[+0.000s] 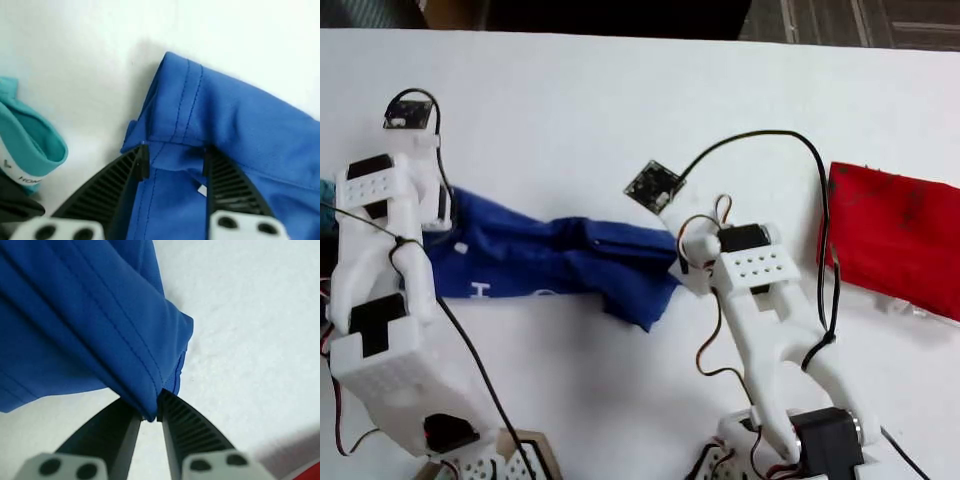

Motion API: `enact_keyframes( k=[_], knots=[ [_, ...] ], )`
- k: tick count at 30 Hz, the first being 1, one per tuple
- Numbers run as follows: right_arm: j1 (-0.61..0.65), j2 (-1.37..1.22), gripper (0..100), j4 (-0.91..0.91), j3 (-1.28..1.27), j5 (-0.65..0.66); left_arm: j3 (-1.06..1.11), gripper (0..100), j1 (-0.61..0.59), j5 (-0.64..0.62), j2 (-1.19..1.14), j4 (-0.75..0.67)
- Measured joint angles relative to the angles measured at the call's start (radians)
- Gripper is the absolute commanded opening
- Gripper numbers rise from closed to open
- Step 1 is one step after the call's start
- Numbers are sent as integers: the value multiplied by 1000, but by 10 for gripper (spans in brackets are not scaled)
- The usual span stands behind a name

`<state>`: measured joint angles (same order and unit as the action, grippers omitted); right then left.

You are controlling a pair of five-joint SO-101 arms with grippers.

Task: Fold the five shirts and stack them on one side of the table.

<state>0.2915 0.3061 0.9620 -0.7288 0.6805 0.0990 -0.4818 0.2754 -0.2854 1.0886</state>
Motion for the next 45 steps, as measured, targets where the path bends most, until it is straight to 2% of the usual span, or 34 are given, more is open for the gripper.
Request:
enact_keyframes(
  k=[6, 15, 28, 36, 45],
  knots=[
    [0, 0, 21, 0, 0, 0, -83, 199, 0, -29, 0, 40],
    [0, 0, 21, 3, 0, 0, -87, 199, 23, -32, -9, 31],
    [0, 0, 21, 20, 0, 0, -170, 199, 23, -32, -235, -32],
    [0, 0, 21, 20, 0, 0, -279, 24, 32, -32, -261, 40],
    [0, 0, 21, 20, 0, 0, -324, 25, 29, -34, -261, 77]
  ],
)
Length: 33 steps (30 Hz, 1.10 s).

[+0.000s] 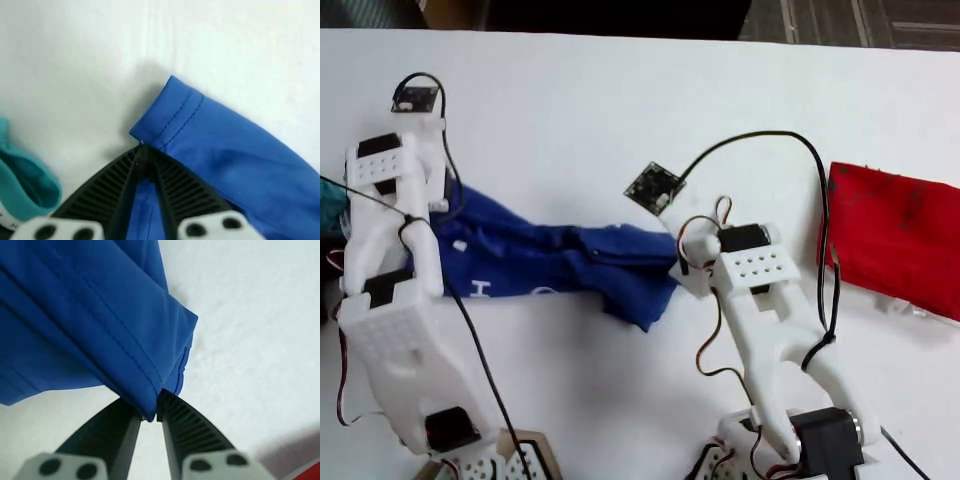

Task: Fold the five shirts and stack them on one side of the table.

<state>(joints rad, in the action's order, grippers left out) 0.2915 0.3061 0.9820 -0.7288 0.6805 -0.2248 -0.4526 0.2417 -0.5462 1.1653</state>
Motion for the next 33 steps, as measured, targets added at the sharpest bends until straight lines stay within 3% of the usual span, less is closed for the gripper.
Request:
enact_keyframes(
  k=[7, 14, 33],
  knots=[
    [0, 0, 21, 0, 0, 0, -132, 37, 2, 0, -2, 114],
    [0, 0, 21, 0, 0, 0, -153, 221, 2, 0, -43, 106],
    [0, 0, 21, 12, 0, 0, -287, 221, -5, 2, -222, 69]
  ],
)
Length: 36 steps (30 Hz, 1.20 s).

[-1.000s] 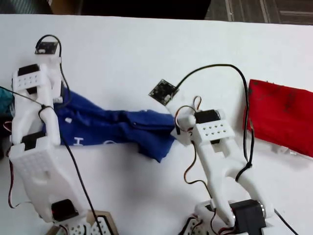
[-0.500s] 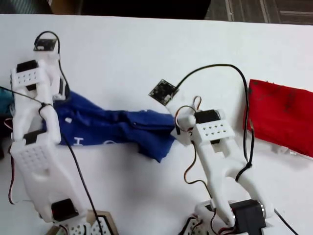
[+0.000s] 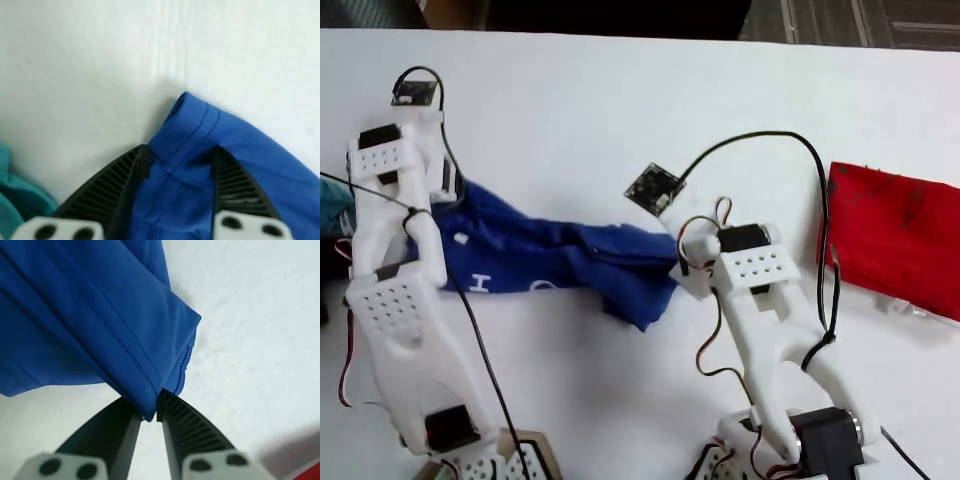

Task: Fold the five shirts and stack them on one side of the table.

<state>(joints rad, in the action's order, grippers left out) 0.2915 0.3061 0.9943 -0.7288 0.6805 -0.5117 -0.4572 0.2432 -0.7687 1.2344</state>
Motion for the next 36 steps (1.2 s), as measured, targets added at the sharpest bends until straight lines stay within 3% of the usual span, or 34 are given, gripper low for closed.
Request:
enact_keyframes(
  k=[3, 7, 16, 29, 36],
  knots=[
    [0, 0, 21, 0, 0, 0, -2, 187, 0, 0, -3, 0],
    [0, 0, 21, 0, 0, 0, -2, 12, 6, 0, -3, 0],
    [0, 0, 21, 0, 0, 0, -17, 26, 14, 0, -6, 8],
    [46, 130, 20, 6, 87, -74, -394, 27, 110, -3, 132, 488],
    [80, 273, 20, 126, 227, -74, -436, 27, 89, -3, 221, 534]
  ],
)
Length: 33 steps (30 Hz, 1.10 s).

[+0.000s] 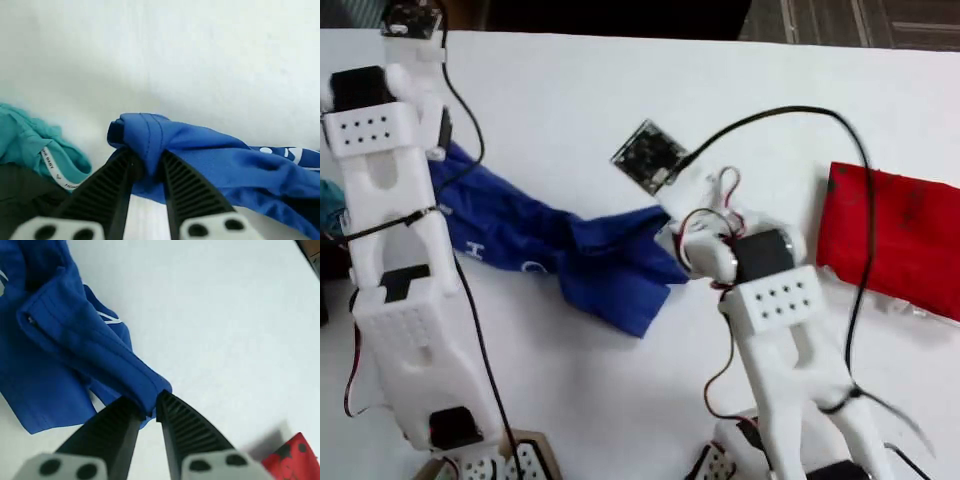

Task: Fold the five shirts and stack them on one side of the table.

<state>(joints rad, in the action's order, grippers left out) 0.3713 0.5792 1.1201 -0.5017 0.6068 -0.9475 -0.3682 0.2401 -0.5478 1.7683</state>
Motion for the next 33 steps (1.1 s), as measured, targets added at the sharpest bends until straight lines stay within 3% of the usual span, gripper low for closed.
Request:
enact_keyframes(
  k=[11, 18, 24, 33],
  knots=[
    [-110, 32, 20, 92, 288, 31, 261, 28, -40, 8, 51, 2],
    [-104, 34, 20, 129, 285, 31, 321, 30, -51, 100, 86, 2],
    [-104, 34, 20, 130, 278, 31, 427, 32, -51, 104, 15, -51],
    [-104, 35, 20, 143, 275, 31, 437, 158, -51, 106, -81, -117]
  ],
)
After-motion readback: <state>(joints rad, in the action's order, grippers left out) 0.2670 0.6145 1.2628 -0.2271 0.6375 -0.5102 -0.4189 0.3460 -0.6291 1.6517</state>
